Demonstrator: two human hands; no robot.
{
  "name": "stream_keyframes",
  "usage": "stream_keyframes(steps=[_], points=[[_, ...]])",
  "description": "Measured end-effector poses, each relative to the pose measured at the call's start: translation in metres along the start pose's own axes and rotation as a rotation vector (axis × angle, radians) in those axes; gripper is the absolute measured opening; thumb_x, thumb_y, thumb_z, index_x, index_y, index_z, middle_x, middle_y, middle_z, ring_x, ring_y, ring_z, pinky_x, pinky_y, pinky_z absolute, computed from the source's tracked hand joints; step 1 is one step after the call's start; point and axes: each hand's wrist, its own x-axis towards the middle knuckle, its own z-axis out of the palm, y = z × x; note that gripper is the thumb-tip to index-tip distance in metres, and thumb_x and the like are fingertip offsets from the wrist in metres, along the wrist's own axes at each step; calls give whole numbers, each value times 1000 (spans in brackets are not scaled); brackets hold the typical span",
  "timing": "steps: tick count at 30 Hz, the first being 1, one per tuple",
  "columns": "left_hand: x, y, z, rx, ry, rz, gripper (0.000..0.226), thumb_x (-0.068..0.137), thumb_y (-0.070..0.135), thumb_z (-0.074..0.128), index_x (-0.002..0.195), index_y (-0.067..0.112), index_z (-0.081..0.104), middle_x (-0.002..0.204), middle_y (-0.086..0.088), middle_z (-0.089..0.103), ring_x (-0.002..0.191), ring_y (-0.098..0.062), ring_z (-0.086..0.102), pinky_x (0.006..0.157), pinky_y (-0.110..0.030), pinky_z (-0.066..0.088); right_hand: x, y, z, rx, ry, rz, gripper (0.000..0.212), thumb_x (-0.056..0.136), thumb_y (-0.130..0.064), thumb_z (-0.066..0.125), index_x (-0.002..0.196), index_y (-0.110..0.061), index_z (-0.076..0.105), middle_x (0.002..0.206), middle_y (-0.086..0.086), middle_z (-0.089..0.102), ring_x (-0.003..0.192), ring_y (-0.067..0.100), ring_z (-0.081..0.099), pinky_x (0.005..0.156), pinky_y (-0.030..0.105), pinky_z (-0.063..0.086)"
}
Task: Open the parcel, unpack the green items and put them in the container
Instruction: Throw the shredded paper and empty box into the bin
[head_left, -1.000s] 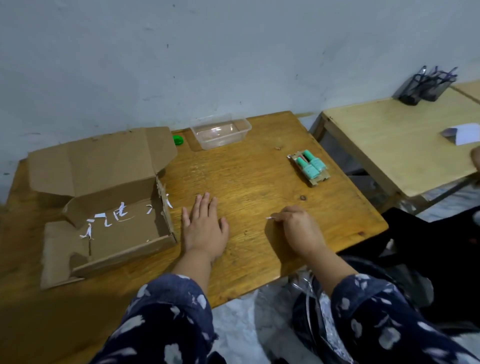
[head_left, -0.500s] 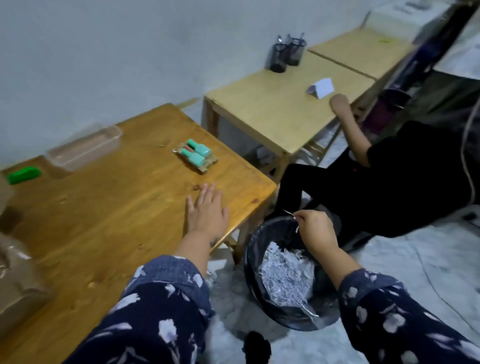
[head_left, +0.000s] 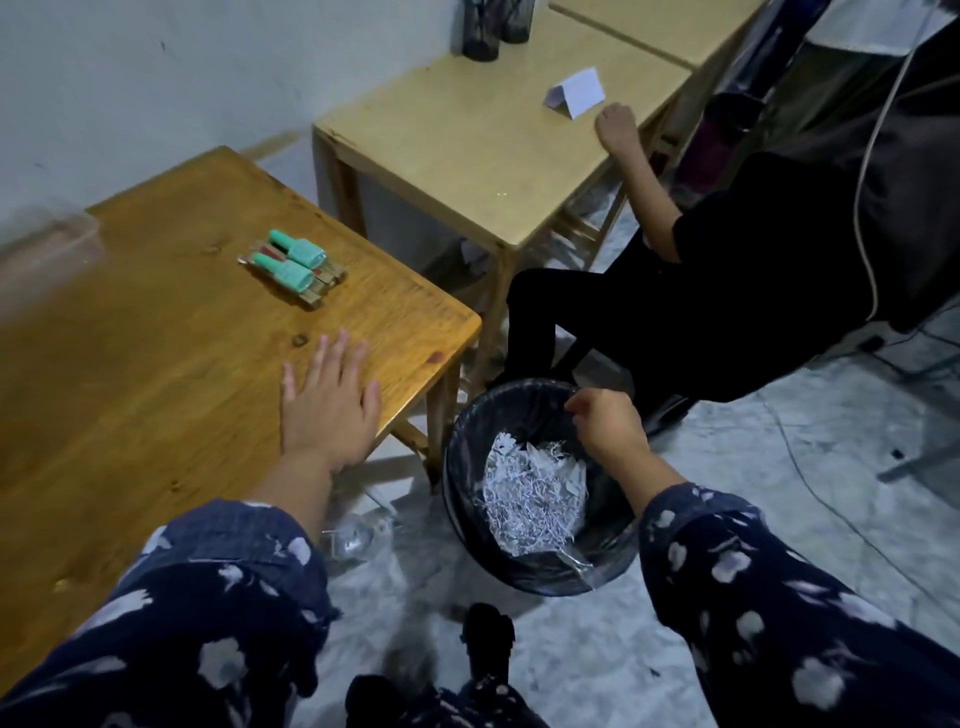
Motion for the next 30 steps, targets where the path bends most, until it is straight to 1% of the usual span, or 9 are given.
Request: stream_keyframes(steps=[7, 10, 13, 16, 18, 20, 23, 26, 30], points=[[1, -7, -16, -82, -178, 25, 58, 100, 47, 23, 153, 30, 5, 161, 6, -7, 147, -15, -10, 118, -46, -5, -7, -55, -8, -41, -10, -95, 29, 92, -14, 47, 107, -23, 70, 108, 8, 69, 93, 31, 65, 72, 38, 54], [-3, -19, -39, -183, -239, 43, 55, 99, 38, 39, 151, 28, 22, 161, 6, 7, 148, -15, 4, 120, -44, 5, -12, -96, -11, -51, -41, -194, 29, 91, -15, 46, 106, -24, 69, 109, 6, 69, 95, 30, 64, 68, 34, 51], [-17, -44, -64, -280, -247, -48, 48, 98, 30, 45, 145, 28, 36, 157, 0, 25, 145, -18, 21, 118, -43, 19, -19, -148, -14, -65, -61, -308, 30, 91, -15, 44, 107, -22, 68, 105, 6, 68, 95, 29, 63, 65, 30, 45], [-35, -84, -88, -342, -144, -158, 40, 96, 27, 47, 136, 29, 45, 149, -4, 41, 136, -20, 39, 113, -40, 31, -32, -213, -12, -81, -69, -424, 29, 94, -15, 45, 111, -25, 65, 110, 2, 66, 95, 22, 62, 65, 29, 48], [-53, -114, -109, -351, -64, -221, 39, 96, 23, 46, 135, 27, 48, 150, -6, 39, 139, -20, 35, 113, -37, 29, -44, -258, -7, -73, -79, -508, 27, 95, -16, 47, 112, -27, 64, 110, -2, 64, 89, 16, 60, 60, 26, 45], [-75, -145, -132, -324, 31, -279, 38, 96, 22, 46, 134, 25, 50, 149, -6, 40, 141, -19, 32, 113, -35, 28, -61, -301, -1, -78, -84, -616, 27, 95, -16, 45, 111, -26, 64, 108, -1, 65, 86, 17, 60, 62, 29, 46], [-122, -197, -160, -289, 187, -387, 34, 94, 20, 48, 126, 25, 56, 140, 0, 50, 133, -20, 42, 108, -35, 32, -92, -364, 12, -90, -111, -784, 30, 94, -14, 42, 109, -24, 66, 105, 5, 68, 80, 20, 60, 63, 29, 45], [-174, -246, -173, -251, 313, -512, 34, 89, 16, 49, 120, 27, 60, 133, 4, 55, 127, -20, 47, 107, -36, 36, -129, -415, 30, -71, -176, -920, 32, 93, -14, 42, 110, -24, 67, 108, 5, 68, 89, 25, 64, 65, 29, 47], [-240, -290, -175, -133, 379, -770, 38, 90, 18, 51, 125, 32, 55, 140, 4, 47, 131, -20, 39, 106, -40, 34, -173, -463, 62, -37, -294, -1019, 35, 91, -13, 45, 122, -22, 60, 105, 8, 68, 81, 23, 62, 65, 29, 48]])
